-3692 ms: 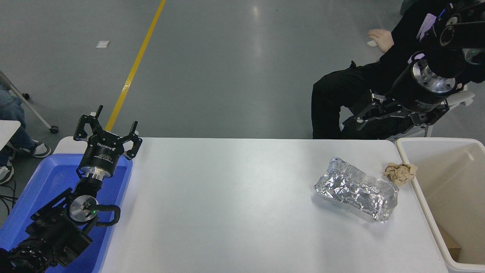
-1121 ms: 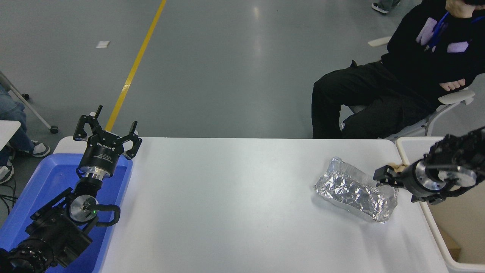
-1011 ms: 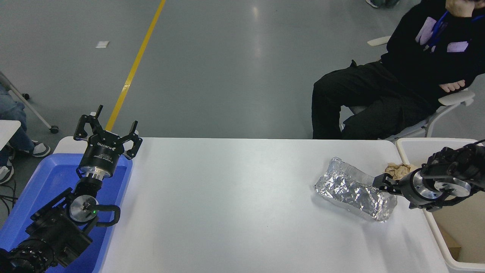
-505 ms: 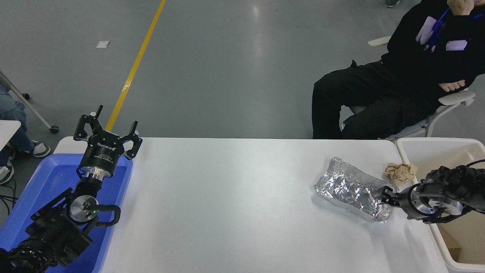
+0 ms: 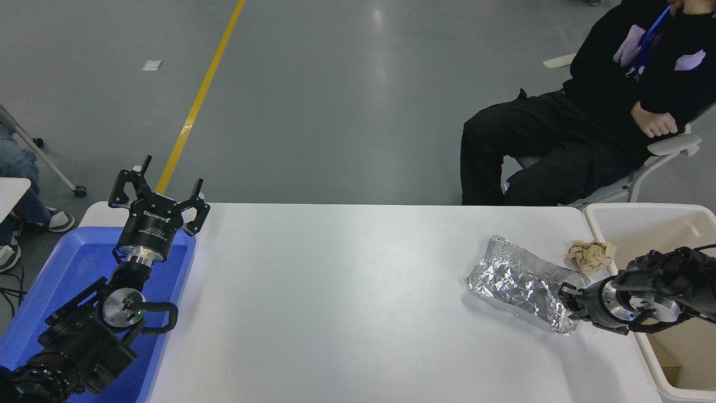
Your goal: Pick up foil plate and place in dustbin
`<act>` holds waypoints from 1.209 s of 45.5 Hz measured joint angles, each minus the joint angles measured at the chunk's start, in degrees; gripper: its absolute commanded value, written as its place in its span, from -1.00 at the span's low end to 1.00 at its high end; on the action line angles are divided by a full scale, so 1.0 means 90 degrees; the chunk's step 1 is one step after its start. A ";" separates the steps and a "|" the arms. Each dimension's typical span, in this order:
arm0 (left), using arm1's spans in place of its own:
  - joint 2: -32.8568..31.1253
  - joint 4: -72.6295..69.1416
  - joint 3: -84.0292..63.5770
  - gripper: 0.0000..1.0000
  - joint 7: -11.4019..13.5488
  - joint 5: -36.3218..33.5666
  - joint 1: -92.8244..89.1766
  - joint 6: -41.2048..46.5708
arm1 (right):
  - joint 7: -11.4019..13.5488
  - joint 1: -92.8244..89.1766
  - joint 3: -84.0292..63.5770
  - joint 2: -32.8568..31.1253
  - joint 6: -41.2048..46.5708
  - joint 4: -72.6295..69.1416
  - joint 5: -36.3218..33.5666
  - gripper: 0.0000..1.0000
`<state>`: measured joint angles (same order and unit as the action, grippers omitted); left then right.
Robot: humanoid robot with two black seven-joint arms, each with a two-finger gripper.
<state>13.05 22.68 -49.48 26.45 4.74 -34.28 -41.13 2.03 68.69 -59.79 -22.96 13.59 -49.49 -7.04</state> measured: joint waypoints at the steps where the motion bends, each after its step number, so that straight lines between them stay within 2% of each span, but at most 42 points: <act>1: 0.0000 0.0000 0.0000 0.96 0.0000 0.0000 0.0000 0.0000 | 0.0000 0.0025 0.0005 -0.0011 0.0050 -0.0002 -0.0002 -1.00; 16: 0.0004 0.0000 0.0000 0.96 -0.0009 0.0000 0.0000 0.0000 | -0.0001 0.1084 -0.0127 -0.0581 0.1528 -0.0312 0.0029 -1.00; 28: 0.0003 0.0000 0.0001 0.96 -0.0010 0.0000 -0.0001 0.0000 | -0.0001 0.2779 -0.0979 -0.0792 0.2912 -0.0583 0.0083 -1.00; 45: 0.0005 0.0000 0.0001 0.96 -0.0010 0.0001 0.0000 0.0000 | 0.0006 0.5449 -0.1862 -0.0768 0.3394 -0.1265 0.0448 -1.00; 55: 0.0005 0.0000 0.0001 0.96 -0.0010 0.0000 0.0001 0.0000 | 0.0009 0.6251 -0.2004 -0.0683 0.3454 -0.1633 0.0689 -1.00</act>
<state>13.09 22.68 -49.48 26.37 4.74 -34.27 -41.13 2.12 124.95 -77.83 -29.11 44.68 -64.18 -0.85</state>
